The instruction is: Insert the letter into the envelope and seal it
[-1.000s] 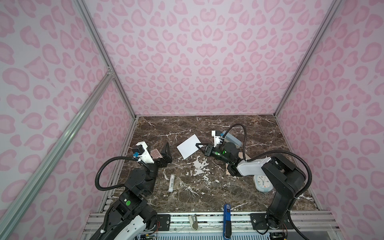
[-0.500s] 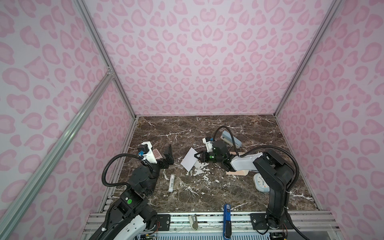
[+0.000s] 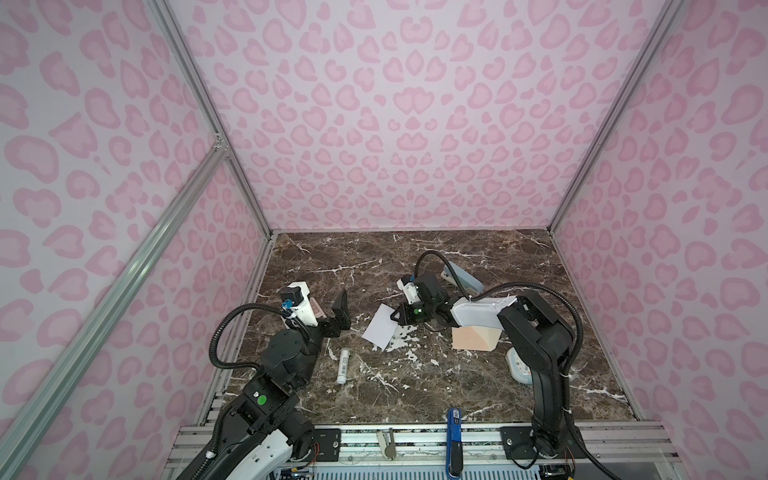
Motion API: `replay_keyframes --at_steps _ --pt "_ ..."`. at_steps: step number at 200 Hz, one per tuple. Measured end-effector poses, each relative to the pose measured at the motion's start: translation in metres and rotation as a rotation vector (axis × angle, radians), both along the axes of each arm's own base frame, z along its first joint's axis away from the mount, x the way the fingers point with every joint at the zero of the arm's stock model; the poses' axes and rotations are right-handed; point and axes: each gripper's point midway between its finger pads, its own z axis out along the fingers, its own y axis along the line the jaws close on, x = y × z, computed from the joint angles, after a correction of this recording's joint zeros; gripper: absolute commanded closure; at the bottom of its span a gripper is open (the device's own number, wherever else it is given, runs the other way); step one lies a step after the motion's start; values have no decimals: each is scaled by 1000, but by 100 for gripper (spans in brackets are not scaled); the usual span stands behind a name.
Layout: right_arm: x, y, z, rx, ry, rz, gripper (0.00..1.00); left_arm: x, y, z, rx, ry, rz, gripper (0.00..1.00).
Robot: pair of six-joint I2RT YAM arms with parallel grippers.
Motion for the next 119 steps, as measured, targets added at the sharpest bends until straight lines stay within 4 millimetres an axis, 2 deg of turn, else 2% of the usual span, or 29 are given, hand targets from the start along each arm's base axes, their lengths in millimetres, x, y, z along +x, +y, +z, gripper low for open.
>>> replay_keyframes --at_steps 24,51,93,119 --pt "-1 -3 -6 -43 13 13 96 1 -2 -2 4 6 -4 5" --pt "8 1 -2 -76 -8 35 93 2 -4 -3 7 12 -14 5" --pt "13 0 -4 -129 -19 67 77 2 -5 -3 8 13 -22 5" --pt "13 -3 -6 -159 -20 75 63 2 -7 -2 12 13 -30 5"
